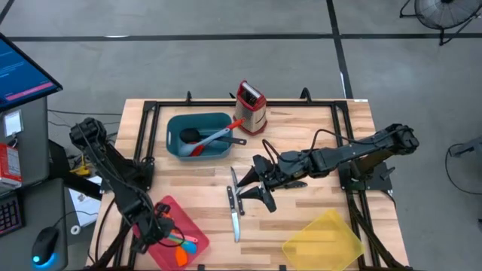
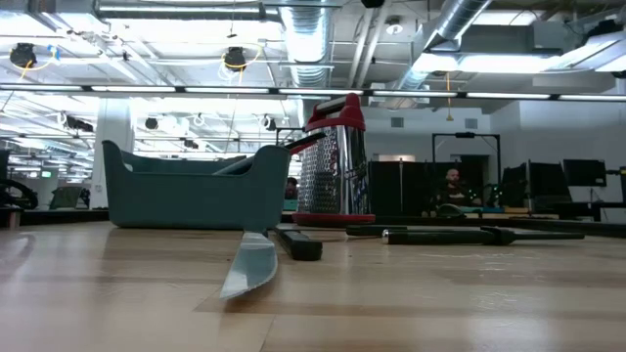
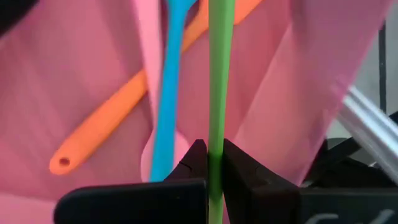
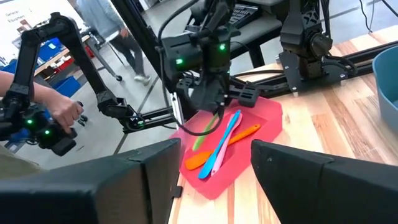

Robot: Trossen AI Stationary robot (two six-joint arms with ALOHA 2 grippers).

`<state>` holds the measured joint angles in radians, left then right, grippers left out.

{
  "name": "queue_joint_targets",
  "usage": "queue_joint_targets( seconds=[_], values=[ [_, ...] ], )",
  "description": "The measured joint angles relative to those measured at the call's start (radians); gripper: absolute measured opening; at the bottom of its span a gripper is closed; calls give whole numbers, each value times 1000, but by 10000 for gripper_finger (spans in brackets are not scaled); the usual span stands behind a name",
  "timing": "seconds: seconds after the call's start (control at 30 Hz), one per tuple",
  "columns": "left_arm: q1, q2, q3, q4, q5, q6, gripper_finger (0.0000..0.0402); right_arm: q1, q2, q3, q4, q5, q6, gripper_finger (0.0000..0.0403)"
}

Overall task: Pick & Place Kitchen Items
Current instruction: Put the green spatula into the pink bin, then put the black table knife into the yellow bin

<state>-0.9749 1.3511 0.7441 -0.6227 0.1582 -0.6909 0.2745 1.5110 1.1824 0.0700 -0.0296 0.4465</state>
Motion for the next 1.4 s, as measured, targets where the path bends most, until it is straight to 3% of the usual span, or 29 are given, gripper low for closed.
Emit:
queue_joint_targets(
  seconds=[0.2, 0.4, 0.73, 1.03, 1.23, 1.4],
  values=[
    [0, -3, -16, 5, 15, -22, 8, 0, 0, 0, -7, 0, 0, 204],
    [0, -3, -16, 8, 6, 3, 45, 0, 0, 0, -52, 1, 28, 212],
    [3, -3, -16, 24, 4, -61, 159, -1, 0, 0, -415, 104, 120, 239],
    [37, -8, -17, 41, -2, -180, 242, -17, 0, -12, -820, 166, 73, 245],
    [63, -91, -17, 56, -49, -215, 268, -41, 5, -59, -856, 165, -1, 268],
    [73, -239, -17, 65, -167, -282, 270, -48, 82, -60, -844, 162, -94, 272]
  ],
)
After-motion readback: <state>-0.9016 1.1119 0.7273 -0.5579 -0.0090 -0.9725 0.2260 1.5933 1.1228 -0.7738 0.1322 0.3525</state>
